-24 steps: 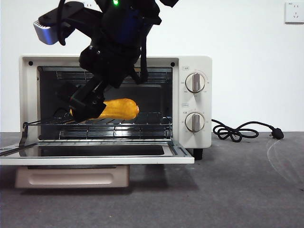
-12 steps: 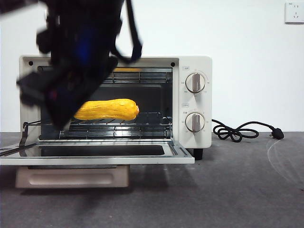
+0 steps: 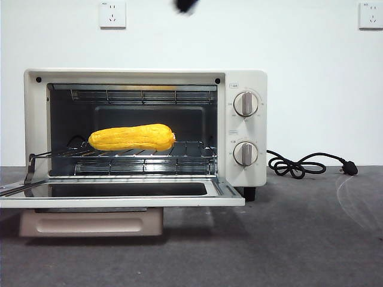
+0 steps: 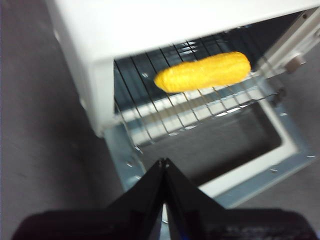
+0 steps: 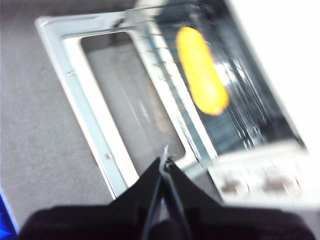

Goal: Take the corn from the table,put the corn in the oven

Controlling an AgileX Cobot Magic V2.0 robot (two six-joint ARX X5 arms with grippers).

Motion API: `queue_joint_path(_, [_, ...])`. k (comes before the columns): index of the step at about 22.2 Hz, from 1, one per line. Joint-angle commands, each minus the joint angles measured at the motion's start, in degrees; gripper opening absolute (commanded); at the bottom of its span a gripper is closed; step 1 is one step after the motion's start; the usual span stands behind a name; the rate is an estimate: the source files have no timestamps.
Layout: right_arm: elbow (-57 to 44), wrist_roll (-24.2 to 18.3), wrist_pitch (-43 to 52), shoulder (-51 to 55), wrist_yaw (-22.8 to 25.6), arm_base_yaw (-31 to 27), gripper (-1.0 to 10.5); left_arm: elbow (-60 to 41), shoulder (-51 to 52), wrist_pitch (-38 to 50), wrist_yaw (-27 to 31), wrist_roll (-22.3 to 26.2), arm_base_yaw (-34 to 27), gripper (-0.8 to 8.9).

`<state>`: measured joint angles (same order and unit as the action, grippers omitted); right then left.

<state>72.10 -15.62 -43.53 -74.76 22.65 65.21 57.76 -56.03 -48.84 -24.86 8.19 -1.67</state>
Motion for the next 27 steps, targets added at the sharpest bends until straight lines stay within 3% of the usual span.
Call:
queue_joint_path(1, [0.1, 4.6, -1.6, 2.3, -9.7, -5.7, -0.1, -4.9, 0.1, 0.1, -10.2, 0.9, -8.0, -0.09])
queue_joint_path(6, [0.1, 6.4, -8.3, 2.6, -39.6, -22.8, -0.1, -17.6, 0.0, 4.5, -20.7, -0.6, -17.7, -0.09])
queue_joint_path(8, [0.1, 5.1, -10.7, 2.0, -48.1, -27.1, -0.1, -19.9, -0.3, 6.6, -20.6, -1.9, -18.6, -0.09])
queue_joint_path(11, [0.1, 1.9, -14.5, 1.4, -56.2, -32.8, -0.1, -20.6, -2.2, 8.0, -20.7, -2.6, -18.8, -0.09])
queue_joint_path(14, [0.1, -1.6, -17.5, 1.4, -60.4, -37.2, -0.1, -20.6, -5.6, 9.2, -21.8, -3.9, -18.8, -0.09])
queue_joint_path(17, [0.1, -2.5, -18.4, 1.4, -62.2, -40.1, -0.1, -20.6, -10.4, 10.2, -22.2, -5.6, -18.8, -0.08])
queue_joint_path(27, [0.1, -2.5, -18.0, 1.4, -62.4, -42.4, -0.1, -20.6, -22.8, 15.7, -21.4, -11.4, -18.9, -0.08])
